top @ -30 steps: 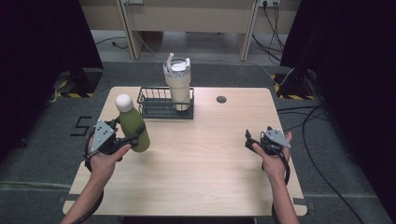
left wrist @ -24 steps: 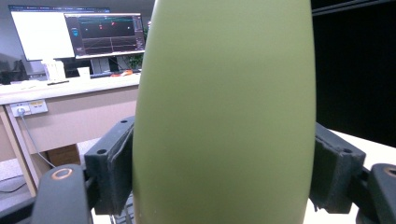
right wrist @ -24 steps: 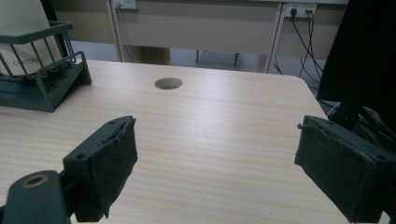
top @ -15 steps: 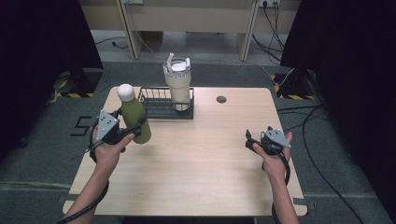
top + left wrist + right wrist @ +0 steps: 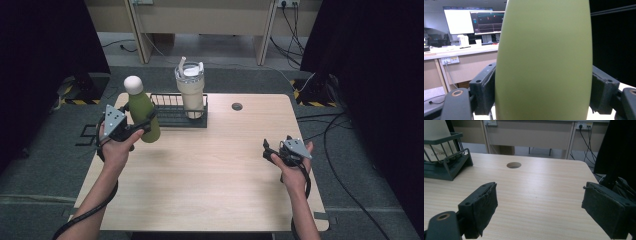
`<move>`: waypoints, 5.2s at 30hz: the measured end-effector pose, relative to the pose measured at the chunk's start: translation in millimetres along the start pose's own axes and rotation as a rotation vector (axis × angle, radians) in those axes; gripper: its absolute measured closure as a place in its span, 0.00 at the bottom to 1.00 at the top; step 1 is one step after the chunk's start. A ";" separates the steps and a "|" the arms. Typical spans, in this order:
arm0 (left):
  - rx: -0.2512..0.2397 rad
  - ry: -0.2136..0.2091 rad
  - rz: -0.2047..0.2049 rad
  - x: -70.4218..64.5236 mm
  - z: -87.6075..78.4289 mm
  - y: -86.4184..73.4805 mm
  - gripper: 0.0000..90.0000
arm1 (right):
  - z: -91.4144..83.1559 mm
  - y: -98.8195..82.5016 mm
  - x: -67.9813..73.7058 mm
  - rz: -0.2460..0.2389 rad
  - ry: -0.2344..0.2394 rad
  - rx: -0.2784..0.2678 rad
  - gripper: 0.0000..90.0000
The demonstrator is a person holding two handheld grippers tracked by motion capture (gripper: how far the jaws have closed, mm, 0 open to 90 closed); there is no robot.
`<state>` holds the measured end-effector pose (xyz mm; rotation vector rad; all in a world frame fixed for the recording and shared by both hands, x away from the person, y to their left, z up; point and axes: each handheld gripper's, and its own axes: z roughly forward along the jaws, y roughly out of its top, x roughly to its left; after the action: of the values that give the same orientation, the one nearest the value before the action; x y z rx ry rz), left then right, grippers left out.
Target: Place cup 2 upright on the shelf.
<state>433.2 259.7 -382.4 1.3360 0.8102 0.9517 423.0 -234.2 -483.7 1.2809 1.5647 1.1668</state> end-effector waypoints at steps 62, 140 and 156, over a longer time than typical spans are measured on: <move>0.002 0.106 -0.007 25.7 78.4 10.8 0.24 | 2.0 -5.1 -1.0 0.011 -0.010 0.007 0.15; 0.078 0.173 -0.066 50.1 157.7 -1.9 0.24 | 0.4 -4.9 -9.0 0.024 -0.027 0.000 0.15; 0.149 0.193 -0.073 50.2 166.2 -28.3 0.24 | 1.2 -6.7 -9.2 0.022 -0.029 0.008 0.15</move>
<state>607.1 236.4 -394.1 1.3453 1.0883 0.9876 424.1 -243.5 -490.4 1.3174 1.5396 1.1521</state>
